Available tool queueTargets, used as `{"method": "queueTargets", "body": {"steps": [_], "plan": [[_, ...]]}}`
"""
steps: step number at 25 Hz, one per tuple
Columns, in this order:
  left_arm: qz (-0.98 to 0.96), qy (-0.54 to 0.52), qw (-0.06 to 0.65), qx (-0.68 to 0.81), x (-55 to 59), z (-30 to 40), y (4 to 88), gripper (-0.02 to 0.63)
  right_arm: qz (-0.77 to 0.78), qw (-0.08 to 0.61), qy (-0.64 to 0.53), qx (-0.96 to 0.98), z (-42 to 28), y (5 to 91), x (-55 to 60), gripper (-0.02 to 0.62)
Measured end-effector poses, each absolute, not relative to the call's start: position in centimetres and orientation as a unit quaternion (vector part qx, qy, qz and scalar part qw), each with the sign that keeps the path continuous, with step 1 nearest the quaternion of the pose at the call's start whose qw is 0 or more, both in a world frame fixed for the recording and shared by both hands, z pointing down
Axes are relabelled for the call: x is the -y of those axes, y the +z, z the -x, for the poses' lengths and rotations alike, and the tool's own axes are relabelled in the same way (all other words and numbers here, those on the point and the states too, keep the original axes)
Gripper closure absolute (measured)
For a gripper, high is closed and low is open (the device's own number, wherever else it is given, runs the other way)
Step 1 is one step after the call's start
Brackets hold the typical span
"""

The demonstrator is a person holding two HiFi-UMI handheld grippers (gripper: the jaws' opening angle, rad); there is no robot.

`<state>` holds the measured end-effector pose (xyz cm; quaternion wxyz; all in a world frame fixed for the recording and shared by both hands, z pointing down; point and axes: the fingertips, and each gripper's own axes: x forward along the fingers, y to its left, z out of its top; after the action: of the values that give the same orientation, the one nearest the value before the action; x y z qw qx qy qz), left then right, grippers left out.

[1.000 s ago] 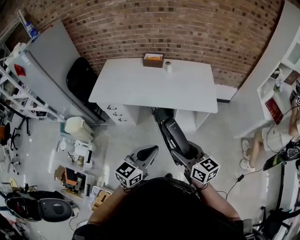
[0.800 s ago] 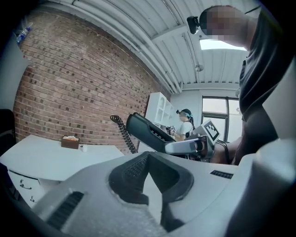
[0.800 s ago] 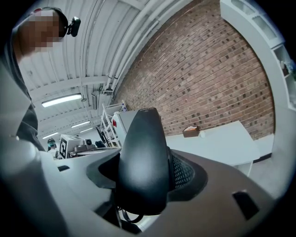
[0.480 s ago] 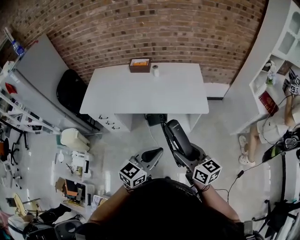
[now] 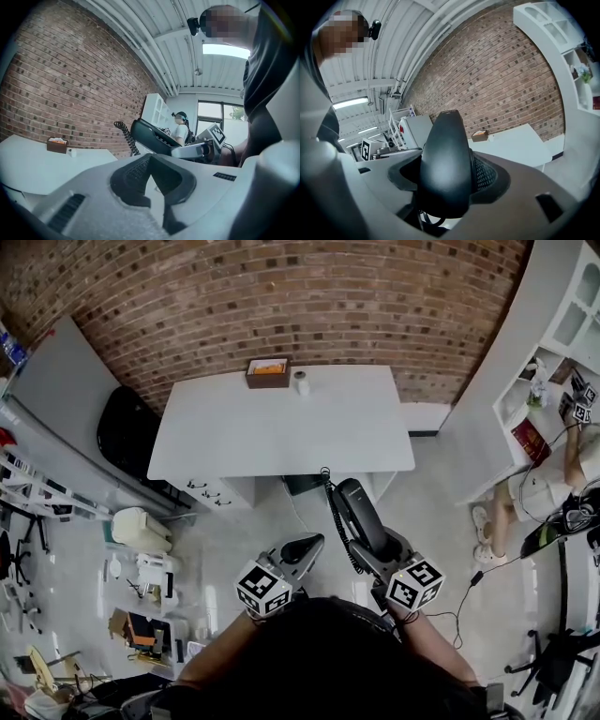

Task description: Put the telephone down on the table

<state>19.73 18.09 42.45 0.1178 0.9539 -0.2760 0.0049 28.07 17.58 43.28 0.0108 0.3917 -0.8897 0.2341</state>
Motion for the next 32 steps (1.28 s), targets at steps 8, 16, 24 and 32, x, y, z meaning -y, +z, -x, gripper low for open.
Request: {"method": "queueTargets", "body": {"steps": [8, 16, 24, 32], "plan": [[-0.957, 0.003, 0.119, 0.264, -11.5, -15.0, 42.9, 0.6, -0.401, 0.014, 0.24, 0.884, -23.3, 44.1, -11.5, 0.324], [-0.963, 0.008, 0.106, 0.248, -4.2, -8.1, 41.5, 0.6, -0.418, -0.003, 0.236, 0.877, -16.8, 43.2, -4.7, 0.324], [-0.967, 0.009, 0.099, 0.236, 0.1, -2.8, 40.9, 0.6, -0.423, -0.008, 0.223, 0.878, -11.1, 42.1, -0.1, 0.324], [-0.964, 0.002, 0.103, 0.246, 2.3, 1.0, 41.4, 0.6, -0.414, 0.004, 0.224, 0.882, -7.3, 42.5, 2.1, 0.324]]}}
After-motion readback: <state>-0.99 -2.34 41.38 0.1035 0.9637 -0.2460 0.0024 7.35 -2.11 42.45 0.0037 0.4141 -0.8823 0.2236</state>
